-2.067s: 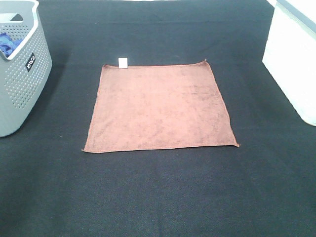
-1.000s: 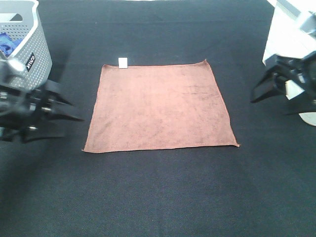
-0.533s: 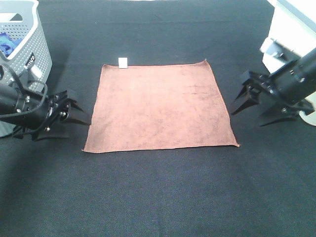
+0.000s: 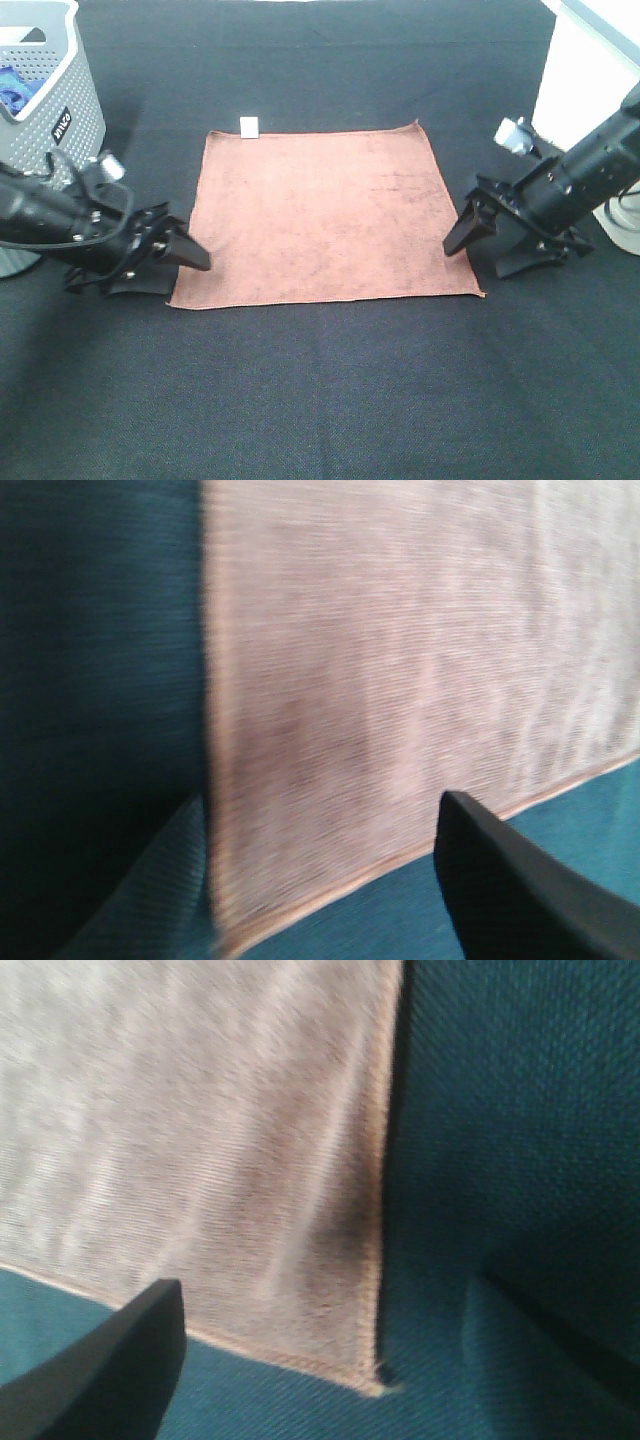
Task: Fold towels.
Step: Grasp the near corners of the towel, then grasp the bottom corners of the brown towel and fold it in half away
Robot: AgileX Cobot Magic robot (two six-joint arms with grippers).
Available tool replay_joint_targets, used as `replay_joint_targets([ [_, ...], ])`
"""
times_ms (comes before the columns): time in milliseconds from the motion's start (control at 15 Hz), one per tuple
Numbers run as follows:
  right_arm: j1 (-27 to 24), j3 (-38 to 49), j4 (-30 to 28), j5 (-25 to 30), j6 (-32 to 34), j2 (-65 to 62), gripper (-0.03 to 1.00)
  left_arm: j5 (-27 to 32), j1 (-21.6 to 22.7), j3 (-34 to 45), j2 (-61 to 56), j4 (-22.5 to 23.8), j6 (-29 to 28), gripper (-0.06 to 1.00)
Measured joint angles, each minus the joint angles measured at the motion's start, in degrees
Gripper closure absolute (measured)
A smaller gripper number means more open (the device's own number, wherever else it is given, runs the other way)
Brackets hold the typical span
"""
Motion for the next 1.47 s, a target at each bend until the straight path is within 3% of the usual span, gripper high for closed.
replay_joint_targets([
  [333, 3.78, -0.8, 3.67, -1.15, -1.89, 1.72, 0.25, 1.03, -4.18, -3.32, 2.69, -1.66, 0.0, 0.31],
  [467, 4.87, -0.8, 5.39, -2.12, -1.78, 2.06, 0.3, 0.8, -4.87, -3.84, 3.15, -2.69, -0.06, 0.37],
  [667, 4.81, -0.74, 5.27, -4.58, -0.52, 2.92, 0.69, -0.29, -4.93, -3.78, 4.3, -3.04, -0.06, 0.85],
  [800, 4.81, -0.63, 4.76, -4.18, 1.15, 3.44, 0.97, 1.72, -5.1, -3.78, 4.3, -1.78, -0.34, 0.94],
  [933, 4.81, -0.63, 3.84, -2.29, 2.69, 3.44, 0.97, 3.72, -5.1, -3.78, 4.3, 1.09, -2.64, 0.94],
  [1133, 4.81, 1.49, 2.64, -1.03, 3.32, 0.34, 0.97, 4.47, -5.1, -3.72, 0.69, 13.12, -11.52, 0.94],
  [1200, 4.81, 1.49, 2.64, -1.03, 3.32, 0.34, 0.97, 4.47, -5.1, -3.72, 0.69, 13.12, -11.52, 0.94],
  [1333, 4.81, 5.56, 2.64, -0.4, 3.38, -4.47, 0.97, 5.27, -5.1, -1.78, -4.01, 18.96, -16.27, 0.94],
  [1467, 4.87, 9.8, 2.69, -0.29, 3.38, -7.33, 0.97, 6.07, -5.1, 2.58, -6.59, 20.51, -17.42, 0.94],
])
